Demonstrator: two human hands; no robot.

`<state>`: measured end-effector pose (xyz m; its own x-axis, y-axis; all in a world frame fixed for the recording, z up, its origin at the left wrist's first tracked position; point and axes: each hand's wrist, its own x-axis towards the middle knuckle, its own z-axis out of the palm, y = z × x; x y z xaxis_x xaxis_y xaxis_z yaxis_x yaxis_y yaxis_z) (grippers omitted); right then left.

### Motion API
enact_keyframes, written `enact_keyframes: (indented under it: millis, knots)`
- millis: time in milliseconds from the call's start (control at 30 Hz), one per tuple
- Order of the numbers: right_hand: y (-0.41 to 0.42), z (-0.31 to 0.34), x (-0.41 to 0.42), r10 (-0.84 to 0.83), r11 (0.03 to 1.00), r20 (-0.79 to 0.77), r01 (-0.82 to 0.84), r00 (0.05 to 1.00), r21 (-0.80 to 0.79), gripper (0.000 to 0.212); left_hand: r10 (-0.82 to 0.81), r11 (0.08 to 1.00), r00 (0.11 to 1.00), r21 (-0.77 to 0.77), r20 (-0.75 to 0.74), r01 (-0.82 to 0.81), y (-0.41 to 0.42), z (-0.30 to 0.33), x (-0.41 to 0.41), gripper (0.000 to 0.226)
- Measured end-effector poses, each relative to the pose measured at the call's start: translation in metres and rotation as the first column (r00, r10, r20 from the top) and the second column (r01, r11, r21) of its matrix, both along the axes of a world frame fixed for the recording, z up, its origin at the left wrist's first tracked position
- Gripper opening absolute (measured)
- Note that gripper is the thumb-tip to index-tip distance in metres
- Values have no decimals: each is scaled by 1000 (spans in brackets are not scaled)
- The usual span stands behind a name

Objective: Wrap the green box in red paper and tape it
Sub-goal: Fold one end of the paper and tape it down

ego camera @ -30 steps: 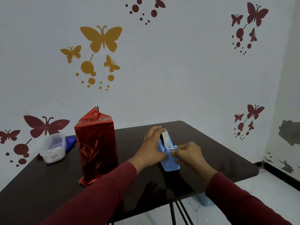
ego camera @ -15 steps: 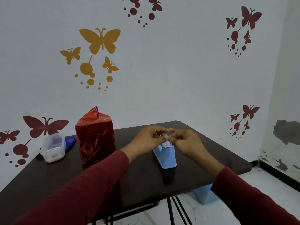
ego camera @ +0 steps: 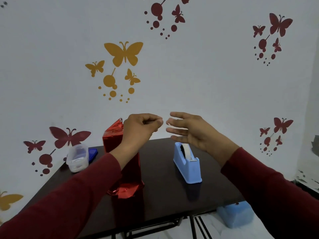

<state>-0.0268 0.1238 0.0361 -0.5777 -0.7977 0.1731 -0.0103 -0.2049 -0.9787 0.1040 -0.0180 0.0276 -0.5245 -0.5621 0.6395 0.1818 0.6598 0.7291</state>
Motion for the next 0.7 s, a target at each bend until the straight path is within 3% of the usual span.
enact_keyframes:
  millis: [167,433,567,633,700]
  knots:
    - [-42,11,31,-41,999,-165,38,986,-23,34,98,984,994,156,-42,-91,-18,-1,35,7]
    - [-102,26,65,-67,989,-438,116,897,88,39,269,938,963,228,-6,-261,-51,-2,78,7]
    - [-134,39,76,-49,975,-643,177,765,137,41,432,881,902,206,15,-426,-74,-6,99,38]
    - [-149,47,77,-1,968,-747,188,664,166,45,479,847,877,241,40,-474,-89,-14,107,38]
    - [-161,54,75,92,957,-763,154,639,245,50,464,835,884,303,62,-459,-101,-24,108,36]
